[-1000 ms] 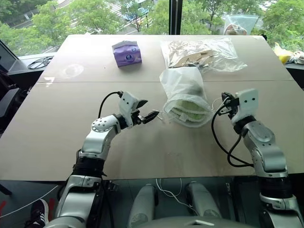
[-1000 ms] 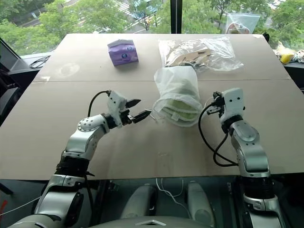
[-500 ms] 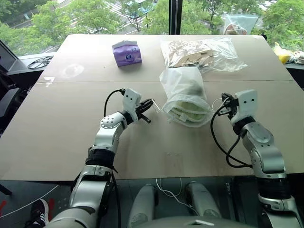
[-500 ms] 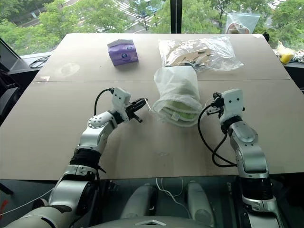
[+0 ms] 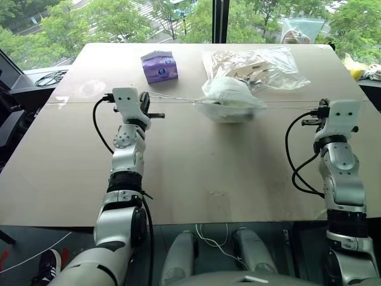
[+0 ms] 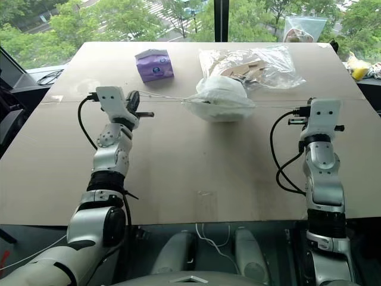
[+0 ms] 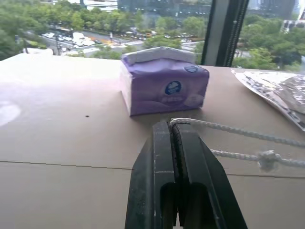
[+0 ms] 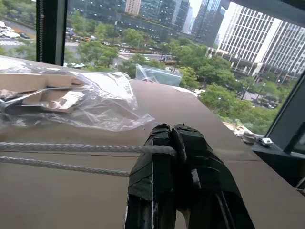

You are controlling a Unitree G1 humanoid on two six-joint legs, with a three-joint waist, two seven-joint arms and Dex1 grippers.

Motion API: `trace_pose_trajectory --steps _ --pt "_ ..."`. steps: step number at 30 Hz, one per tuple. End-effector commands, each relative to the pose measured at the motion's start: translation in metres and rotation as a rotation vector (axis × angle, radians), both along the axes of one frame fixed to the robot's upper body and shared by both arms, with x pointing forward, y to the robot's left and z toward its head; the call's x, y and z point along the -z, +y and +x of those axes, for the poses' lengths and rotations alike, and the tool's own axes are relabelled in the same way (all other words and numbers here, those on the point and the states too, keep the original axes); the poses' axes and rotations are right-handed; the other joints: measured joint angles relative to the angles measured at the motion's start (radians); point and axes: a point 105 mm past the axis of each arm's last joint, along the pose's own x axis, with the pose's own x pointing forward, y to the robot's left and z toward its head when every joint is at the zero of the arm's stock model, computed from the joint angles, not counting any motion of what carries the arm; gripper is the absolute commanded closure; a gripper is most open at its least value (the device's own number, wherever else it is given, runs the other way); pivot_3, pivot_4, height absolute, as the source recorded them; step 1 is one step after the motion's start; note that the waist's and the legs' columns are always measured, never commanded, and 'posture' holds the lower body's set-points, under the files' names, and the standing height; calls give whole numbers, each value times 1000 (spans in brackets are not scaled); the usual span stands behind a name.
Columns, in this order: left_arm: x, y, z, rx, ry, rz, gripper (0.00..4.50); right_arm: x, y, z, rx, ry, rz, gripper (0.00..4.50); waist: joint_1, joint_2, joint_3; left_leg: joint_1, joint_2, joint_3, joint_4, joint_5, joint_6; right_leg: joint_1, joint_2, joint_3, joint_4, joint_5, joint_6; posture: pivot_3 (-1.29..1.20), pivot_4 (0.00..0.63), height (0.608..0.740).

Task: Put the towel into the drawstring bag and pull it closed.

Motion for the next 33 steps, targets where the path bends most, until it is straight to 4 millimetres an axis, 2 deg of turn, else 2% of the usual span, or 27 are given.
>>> trace_pose_trajectory --steps 1,5,8,11,14,16,19,21,25,28,29,30,31,32,33 --pt "-13 41 -8 -220 -32 -44 4482 -12 -34 -13 179 -67 47 4500 0 0 0 0 0 0 0 0 0 0 0 0 0 0 0 0 150 740" --pt "-1 68 -14 -359 15 -208 4482 2 -63 -24 343 -64 225 4500 0 0 0 0 0 0 0 0 0 0 0 0 0 0 0 0 150 740" --pt "16 92 -25 -495 71 -341 4482 25 -93 -44 543 -46 421 4500 0 0 0 0 0 0 0 0 0 0 0 0 0 0 0 0 150 740" --pt "26 110 -37 -597 83 -420 4482 42 -113 -65 711 -53 547 4500 0 0 0 0 0 0 0 0 0 0 0 0 0 0 0 0 150 740" --pt "30 119 -44 -659 91 -459 4482 46 -116 -71 749 -65 593 4500 -1 0 0 0 0 0 0 0 0 0 0 0 0 0 0 0 150 740" --pt "26 115 -40 -624 90 -437 4482 42 -106 -58 658 -60 601 4500 -3 0 0 0 0 0 0 0 0 0 -1 0 1 0 0 0 150 740" --pt "11 98 -27 -504 63 -370 4482 31 -84 -35 485 -56 580 4500 -5 0 0 0 0 0 0 0 0 0 0 0 1 0 0 0 150 740" --pt "0 79 -16 -378 38 -332 4482 26 -68 -22 367 -35 550 4500 -5 0 0 0 0 0 0 0 0 0 0 0 1 0 0 0 150 740" --pt "-32 11 4 50 -34 -184 4482 13 -11 6 -26 28 461 4500 -4 0 0 0 -1 0 0 0 0 0 0 0 0 0 0 0 150 740" --pt "-38 -36 1 350 -19 -64 4482 10 36 7 -306 97 354 4500 -5 0 0 0 0 0 0 0 0 0 0 0 1 0 0 0 150 740" --pt "-38 -50 -4 450 -3 -28 4236 9 53 1 -421 112 308 4500 -5 0 0 0 0 0 0 0 0 0 0 0 0 0 0 0 150 740" --pt "-36 -66 -15 592 39 13 3927 18 75 -11 -574 184 181 4500 -6 1 0 0 0 0 0 0 0 0 0 0 0 0 0 0 150 740" --pt "-31 -78 -29 713 89 69 3626 32 87 -23 -671 261 73 3865 -8 1 -1 0 0 0 -1 0 0 0 0 0 0 0 0 0 150 740" --pt "-27 -86 -40 792 130 103 3139 43 93 -32 -732 318 3 3512 -10 1 -1 0 0 0 -2 0 0 0 0 0 0 0 0 0 150 740" --pt "-21 -89 -53 854 164 186 2635 53 90 -39 -765 362 -35 3061 -15 1 -1 0 0 0 -2 0 0 0 0 0 -1 -1 0 0 150 740"
